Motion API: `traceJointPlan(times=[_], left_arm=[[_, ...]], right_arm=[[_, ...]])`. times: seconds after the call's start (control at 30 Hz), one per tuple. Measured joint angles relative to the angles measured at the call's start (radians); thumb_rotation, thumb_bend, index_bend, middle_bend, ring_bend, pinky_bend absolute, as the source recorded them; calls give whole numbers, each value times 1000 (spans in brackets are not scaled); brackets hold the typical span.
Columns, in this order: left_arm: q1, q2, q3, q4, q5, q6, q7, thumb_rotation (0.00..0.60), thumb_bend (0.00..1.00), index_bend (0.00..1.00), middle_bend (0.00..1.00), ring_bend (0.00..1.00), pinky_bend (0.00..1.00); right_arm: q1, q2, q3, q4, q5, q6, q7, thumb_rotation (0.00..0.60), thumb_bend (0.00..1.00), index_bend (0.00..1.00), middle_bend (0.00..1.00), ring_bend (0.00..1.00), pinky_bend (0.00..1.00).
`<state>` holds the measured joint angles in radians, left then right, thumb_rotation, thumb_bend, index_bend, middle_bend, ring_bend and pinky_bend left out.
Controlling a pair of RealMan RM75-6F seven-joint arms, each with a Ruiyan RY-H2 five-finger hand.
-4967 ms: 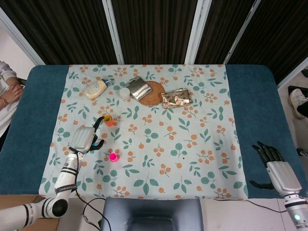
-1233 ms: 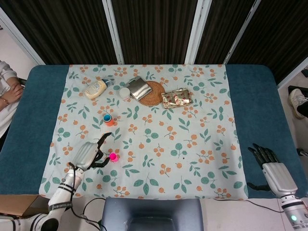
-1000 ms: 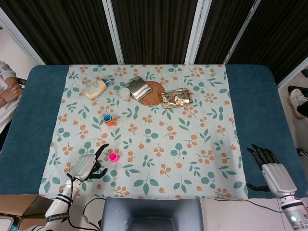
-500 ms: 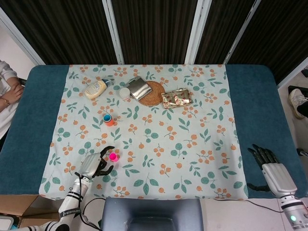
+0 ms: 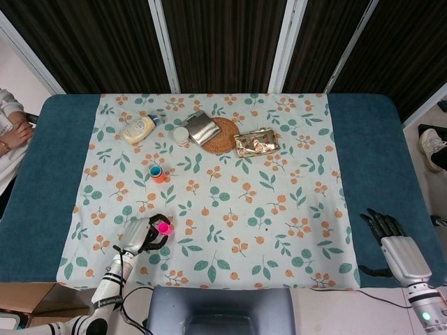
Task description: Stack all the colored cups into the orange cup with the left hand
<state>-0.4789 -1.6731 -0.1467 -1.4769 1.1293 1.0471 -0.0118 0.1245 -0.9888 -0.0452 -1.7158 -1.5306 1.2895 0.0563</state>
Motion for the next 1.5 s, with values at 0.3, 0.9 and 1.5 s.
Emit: traceJointPlan(times=[0.3,0.9,1.5], left_arm=[[-4,-7,-16,20,-4,-4,-5,600,378,565,1000,1000,1000],[-95,23,-209,26,-102,-18,-9,600,375,589,1000,1000,1000],[-317,-136,-357,402,-304,-62,98,600,373,599,1000,1000,1000]], right_arm=[[-2,1,0,2,-2,4,3,600,189,0,0,0,0],[4,-11,1,4,9,-11,-22,600,189,0,0,0,0],[10,-11,22,11,53,-21,-20,600,189,0,0,0,0]])
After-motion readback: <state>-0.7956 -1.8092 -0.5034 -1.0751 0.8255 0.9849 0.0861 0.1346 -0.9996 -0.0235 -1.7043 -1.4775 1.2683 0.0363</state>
